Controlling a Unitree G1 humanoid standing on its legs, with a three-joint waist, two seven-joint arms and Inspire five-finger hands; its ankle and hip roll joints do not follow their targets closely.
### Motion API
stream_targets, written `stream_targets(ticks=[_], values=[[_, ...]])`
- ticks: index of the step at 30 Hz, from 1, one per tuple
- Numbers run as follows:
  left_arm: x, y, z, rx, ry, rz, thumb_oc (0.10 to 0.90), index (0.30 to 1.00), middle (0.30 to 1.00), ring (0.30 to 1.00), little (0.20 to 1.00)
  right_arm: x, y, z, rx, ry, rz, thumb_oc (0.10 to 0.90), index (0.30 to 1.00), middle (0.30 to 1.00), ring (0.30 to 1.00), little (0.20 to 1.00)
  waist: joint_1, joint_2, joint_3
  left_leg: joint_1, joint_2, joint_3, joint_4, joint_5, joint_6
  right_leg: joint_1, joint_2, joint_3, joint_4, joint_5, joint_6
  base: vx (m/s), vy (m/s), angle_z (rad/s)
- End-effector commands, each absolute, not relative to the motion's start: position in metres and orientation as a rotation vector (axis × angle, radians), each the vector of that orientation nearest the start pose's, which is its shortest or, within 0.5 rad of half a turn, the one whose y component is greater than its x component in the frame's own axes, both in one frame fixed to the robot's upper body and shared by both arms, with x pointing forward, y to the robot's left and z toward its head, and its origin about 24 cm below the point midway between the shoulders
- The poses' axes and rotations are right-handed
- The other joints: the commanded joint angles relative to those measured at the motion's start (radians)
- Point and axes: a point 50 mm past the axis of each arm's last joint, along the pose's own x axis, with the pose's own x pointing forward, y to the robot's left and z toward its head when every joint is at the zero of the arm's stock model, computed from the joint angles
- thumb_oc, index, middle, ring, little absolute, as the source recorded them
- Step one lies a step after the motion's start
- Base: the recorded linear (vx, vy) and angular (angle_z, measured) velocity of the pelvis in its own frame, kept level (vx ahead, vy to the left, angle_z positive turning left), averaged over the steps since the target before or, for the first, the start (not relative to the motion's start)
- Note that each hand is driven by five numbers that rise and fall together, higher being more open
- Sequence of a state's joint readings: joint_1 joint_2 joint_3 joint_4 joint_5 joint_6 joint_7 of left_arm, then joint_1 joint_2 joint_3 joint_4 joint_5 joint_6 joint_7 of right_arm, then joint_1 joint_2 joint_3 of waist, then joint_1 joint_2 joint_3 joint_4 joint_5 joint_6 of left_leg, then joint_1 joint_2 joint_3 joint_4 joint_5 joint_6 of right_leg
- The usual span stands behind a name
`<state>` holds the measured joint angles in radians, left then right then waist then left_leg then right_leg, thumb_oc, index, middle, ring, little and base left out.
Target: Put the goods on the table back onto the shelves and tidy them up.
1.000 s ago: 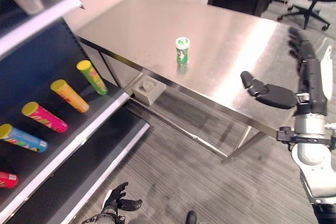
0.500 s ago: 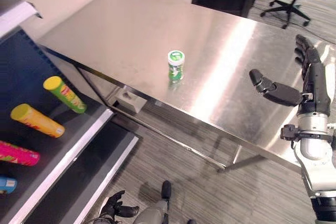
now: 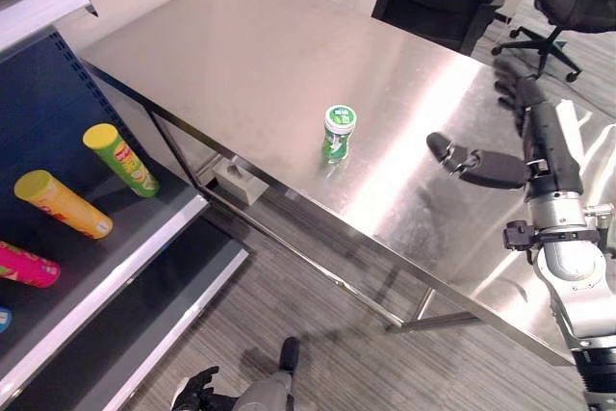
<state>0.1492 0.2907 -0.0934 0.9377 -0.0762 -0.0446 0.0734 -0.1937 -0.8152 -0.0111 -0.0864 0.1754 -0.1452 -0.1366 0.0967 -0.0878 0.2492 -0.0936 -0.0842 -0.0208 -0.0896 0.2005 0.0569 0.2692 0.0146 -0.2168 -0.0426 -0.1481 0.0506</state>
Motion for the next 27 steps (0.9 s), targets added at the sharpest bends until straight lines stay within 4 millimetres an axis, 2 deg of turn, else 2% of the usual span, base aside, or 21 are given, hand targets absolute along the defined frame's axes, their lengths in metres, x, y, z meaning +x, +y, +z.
stream_targets(ticks=[1, 4, 15, 27], values=[[0.086, 0.263, -0.14, 0.316, 1.027, 0.161, 0.8, 0.9, 0.9, 0.9, 0.9, 0.27, -0.253, 0.22, -0.681, -0.602, 0.01, 0.8, 0.9, 0.9, 0.9, 0.9, 0.023, 0.027, -0.106, 0.043, 0.137, 0.081, 0.009, -0.078, -0.14, -0.143, -0.048, -0.027, -0.045, 0.115, 0.061, -0.01, -0.003, -0.08], [0.081, 0.262, -0.142, 0.32, 1.043, 0.145, 0.8, 0.9, 0.9, 0.9, 0.9, 0.278, -0.254, 0.207, -0.729, -0.522, 0.048, 0.8, 0.9, 0.9, 0.9, 0.9, 0.034, 0.023, -0.108, 0.041, 0.136, 0.074, 0.009, -0.075, -0.142, -0.139, -0.05, -0.04, -0.045, 0.113, 0.061, -0.01, -0.001, -0.01], [0.074, 0.262, -0.145, 0.325, 1.077, 0.139, 0.8, 0.9, 0.9, 0.9, 0.9, 0.296, -0.258, 0.178, -0.71, -0.38, 0.037, 0.8, 0.9, 0.9, 0.9, 0.9, 0.076, 0.009, -0.107, 0.038, 0.126, 0.045, 0.006, -0.072, -0.143, -0.127, -0.057, -0.082, -0.045, 0.105, 0.059, 0.0, -0.003, 0.11], [0.073, 0.259, -0.145, 0.345, 1.079, 0.117, 0.8, 0.9, 0.9, 0.9, 0.9, 0.312, -0.264, 0.165, -0.691, -0.339, -0.109, 0.8, 0.9, 0.9, 0.9, 0.9, 0.113, 0.009, -0.107, 0.031, 0.113, 0.019, 0.002, -0.073, -0.139, -0.126, -0.068, -0.111, -0.045, 0.107, 0.064, 0.0, 0.008, 0.07]])
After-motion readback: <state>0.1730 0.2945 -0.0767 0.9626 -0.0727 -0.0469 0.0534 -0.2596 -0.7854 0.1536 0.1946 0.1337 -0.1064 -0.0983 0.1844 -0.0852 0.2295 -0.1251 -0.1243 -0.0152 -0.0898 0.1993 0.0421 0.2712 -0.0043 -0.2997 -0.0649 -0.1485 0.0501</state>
